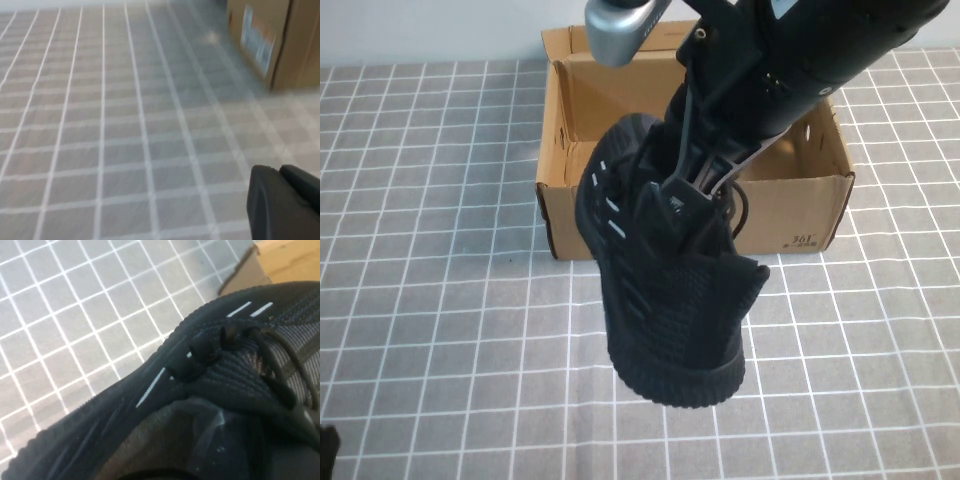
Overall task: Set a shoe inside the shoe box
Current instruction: Hand over the shoe
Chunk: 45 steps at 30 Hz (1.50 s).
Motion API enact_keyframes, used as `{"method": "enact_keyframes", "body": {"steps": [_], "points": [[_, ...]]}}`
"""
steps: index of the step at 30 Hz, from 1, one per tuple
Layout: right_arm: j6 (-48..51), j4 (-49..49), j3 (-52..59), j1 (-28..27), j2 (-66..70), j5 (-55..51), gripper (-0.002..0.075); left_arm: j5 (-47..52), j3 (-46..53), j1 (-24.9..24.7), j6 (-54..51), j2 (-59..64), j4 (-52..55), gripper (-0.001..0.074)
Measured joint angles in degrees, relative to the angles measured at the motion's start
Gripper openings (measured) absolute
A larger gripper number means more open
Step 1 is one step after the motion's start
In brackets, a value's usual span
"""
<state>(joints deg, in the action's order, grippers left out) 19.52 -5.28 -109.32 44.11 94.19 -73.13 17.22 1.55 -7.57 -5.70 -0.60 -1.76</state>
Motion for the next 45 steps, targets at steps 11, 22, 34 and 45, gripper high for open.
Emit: {"method": "enact_keyframes", "body": {"steps": [11,22,34,45], "points": [[-5.4,4.6,-0.7,0.0,2.2,-0.1,-0.0006,-16.8,0.0,0.0,4.5,0.0,-17.2,0.0],[-8.3,4.8,-10.0,-1.8,7.7,-0.3,-0.0006,5.5,-20.5,0.0,1.6,12.4,-17.2,0.0],[-9.9,5.3,-15.6,-2.1,11.9,-0.5,-0.0006,16.6,-39.7,0.0,-35.7,42.2,-39.4,0.0],[-14.3,6.4,-16.0,-5.4,13.2,-0.5,-0.0006,14.5,-48.3,-7.3,-58.2,56.1,-60.9,0.0]]}}
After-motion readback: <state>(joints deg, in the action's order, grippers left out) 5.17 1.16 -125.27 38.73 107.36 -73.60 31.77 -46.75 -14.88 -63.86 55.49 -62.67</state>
